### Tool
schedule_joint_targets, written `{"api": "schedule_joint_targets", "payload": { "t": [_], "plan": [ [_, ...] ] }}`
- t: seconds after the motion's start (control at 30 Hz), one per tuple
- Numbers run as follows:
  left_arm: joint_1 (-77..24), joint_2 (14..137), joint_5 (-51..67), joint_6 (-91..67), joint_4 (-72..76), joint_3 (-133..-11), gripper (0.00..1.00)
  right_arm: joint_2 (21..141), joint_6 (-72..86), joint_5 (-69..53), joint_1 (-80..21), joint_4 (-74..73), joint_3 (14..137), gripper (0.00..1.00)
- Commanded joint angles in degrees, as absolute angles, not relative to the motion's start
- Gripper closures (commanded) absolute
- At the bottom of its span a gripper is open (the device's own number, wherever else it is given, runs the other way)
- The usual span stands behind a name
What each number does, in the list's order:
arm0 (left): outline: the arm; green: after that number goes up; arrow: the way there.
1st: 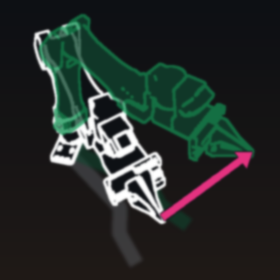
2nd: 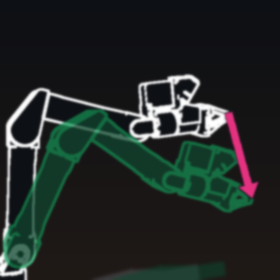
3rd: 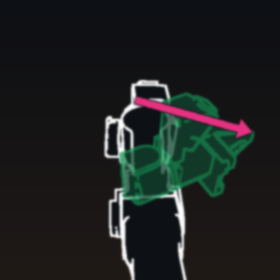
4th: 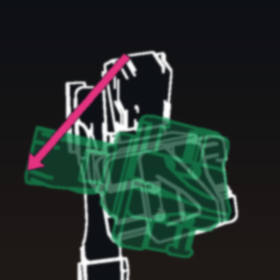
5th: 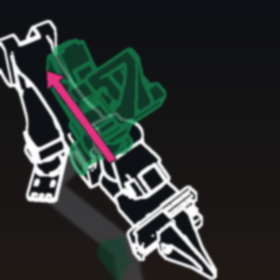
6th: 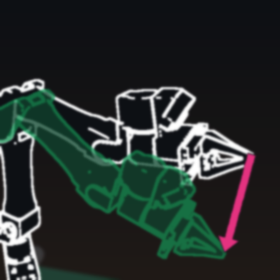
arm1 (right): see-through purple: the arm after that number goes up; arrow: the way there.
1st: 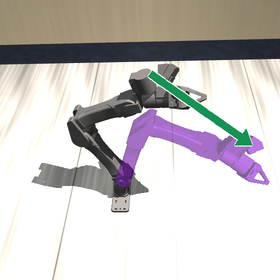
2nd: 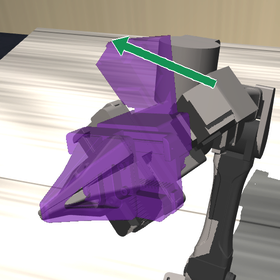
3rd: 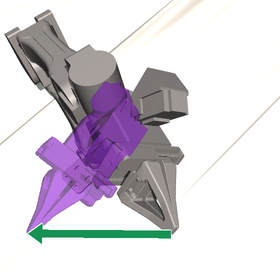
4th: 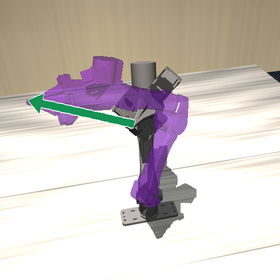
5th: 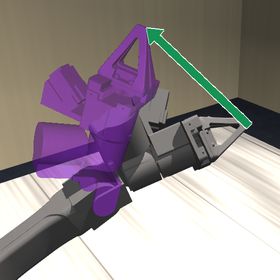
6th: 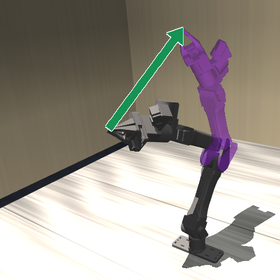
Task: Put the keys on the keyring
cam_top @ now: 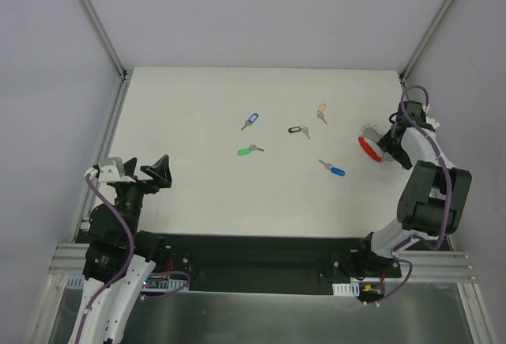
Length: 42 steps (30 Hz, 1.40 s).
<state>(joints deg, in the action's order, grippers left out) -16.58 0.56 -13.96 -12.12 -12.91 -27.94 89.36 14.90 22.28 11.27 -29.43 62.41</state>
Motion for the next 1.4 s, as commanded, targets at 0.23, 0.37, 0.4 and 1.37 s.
{"api": "schedule_joint_targets", "payload": {
  "t": [0.23, 0.37, 0.4, 1.37],
  "plan": [
    [-17.14, -5.98, -14.24, -10.02, -11.25, -28.56, 0.01, 103.52, 20.65, 16.00, 17.75, -22.41, 72.42, 0.32],
    [-17.05, -5.63, -14.24, -9.93, -11.25, -28.56, 0.01, 107.13, 21.97, 13.80, 18.63, -22.24, 73.74, 0.34],
    [-17.05, -5.62, -14.15, -9.93, -11.25, -28.56, 0.01, 108.18, 22.15, 13.45, 18.89, -22.06, 73.65, 0.37],
    [-17.14, -7.91, -13.80, -9.93, -11.34, -28.56, 0.01, 94.41, 19.34, 12.22, 21.18, -19.51, 61.35, 0.99]
  ]
}}
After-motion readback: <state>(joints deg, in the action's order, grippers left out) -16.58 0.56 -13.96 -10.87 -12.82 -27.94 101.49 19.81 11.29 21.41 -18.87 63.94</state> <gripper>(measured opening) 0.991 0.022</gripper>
